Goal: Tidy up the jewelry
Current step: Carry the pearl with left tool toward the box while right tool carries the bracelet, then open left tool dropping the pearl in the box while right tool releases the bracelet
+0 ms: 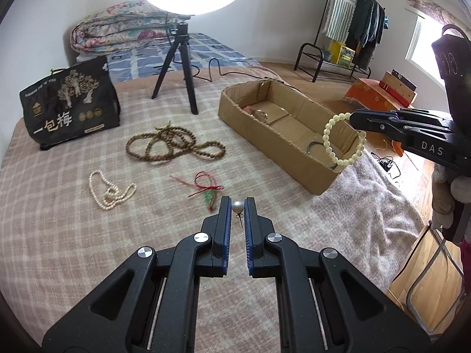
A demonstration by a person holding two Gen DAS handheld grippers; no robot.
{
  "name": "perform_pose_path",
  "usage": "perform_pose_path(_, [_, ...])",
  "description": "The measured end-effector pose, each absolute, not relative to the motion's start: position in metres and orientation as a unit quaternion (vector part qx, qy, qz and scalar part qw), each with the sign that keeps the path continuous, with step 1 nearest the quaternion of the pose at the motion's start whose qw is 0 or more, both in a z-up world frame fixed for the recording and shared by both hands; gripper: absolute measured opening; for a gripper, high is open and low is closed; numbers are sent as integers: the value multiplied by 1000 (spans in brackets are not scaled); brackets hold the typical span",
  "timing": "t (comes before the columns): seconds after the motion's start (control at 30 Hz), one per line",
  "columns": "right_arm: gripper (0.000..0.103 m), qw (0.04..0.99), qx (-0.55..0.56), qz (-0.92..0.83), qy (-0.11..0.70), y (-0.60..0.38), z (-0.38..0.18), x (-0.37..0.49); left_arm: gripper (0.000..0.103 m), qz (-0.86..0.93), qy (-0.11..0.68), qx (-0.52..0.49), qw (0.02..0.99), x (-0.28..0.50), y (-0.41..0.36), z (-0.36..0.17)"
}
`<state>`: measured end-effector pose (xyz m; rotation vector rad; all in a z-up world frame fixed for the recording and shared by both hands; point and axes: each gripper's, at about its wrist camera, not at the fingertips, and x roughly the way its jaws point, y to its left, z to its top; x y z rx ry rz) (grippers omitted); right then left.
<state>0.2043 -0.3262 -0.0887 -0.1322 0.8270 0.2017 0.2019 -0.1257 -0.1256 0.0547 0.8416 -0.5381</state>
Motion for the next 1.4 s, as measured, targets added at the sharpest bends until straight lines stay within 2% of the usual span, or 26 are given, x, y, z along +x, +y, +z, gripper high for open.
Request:
perform_pose_path(0.77, [5, 914, -51, 69, 396, -394, -91, 256, 7, -311, 389, 43, 866, 249, -233, -122])
perform_pose_path(1.4, [5, 909, -37, 76, 408, -410, -117, 319, 7, -319, 393, 41, 861, 289, -275, -140])
